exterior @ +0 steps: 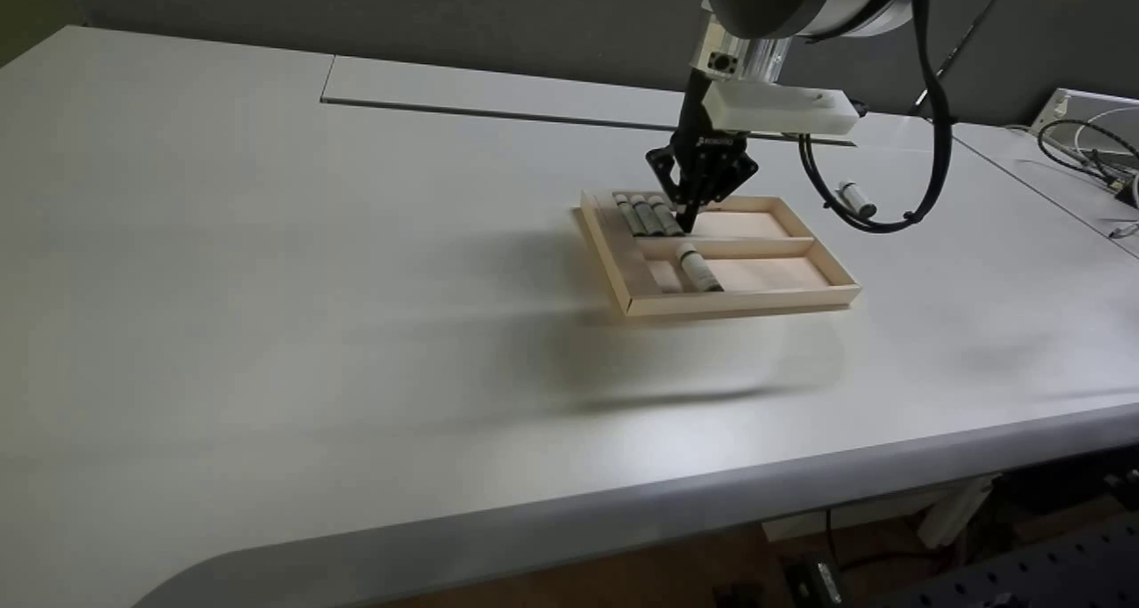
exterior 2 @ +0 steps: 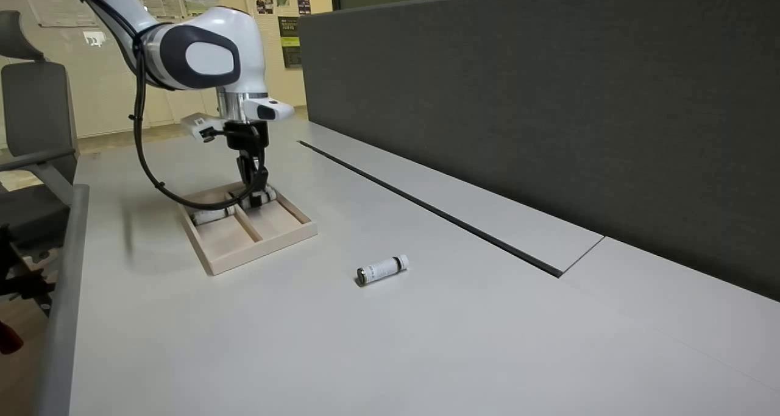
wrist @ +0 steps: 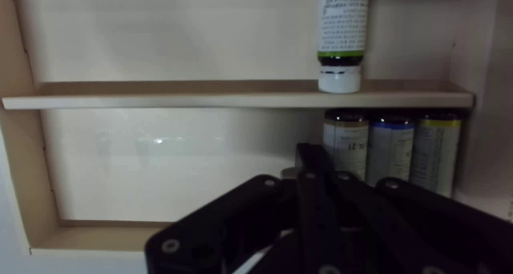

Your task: Get the table on the right of the table and put it in the upper half of the box

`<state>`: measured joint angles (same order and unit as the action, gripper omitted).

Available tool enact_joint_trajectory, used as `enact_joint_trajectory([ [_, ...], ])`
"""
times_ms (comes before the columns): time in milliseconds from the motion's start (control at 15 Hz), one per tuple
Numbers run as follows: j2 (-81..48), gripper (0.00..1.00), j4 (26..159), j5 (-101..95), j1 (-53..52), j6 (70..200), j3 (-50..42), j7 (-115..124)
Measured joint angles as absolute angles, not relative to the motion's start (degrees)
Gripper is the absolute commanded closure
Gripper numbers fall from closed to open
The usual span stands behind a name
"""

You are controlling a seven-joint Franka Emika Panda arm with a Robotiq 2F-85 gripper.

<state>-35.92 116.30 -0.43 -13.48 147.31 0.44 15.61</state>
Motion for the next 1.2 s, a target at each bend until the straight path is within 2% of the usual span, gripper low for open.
enact_joint_trajectory([
  [733,-32.9,1.0,116.0,-1.8,-13.4,147.6,-1.2,15.6],
  [800,-31.9,0.74,116.0,-2.7,-13.5,147.6,-1.8,15.6],
  [867,-30.8,0.73,116.0,-3.5,-13.6,147.3,-2.3,15.7],
  [1200,-25.4,0.41,116.0,-6.1,-13.5,143.1,-3.5,15.7],
])
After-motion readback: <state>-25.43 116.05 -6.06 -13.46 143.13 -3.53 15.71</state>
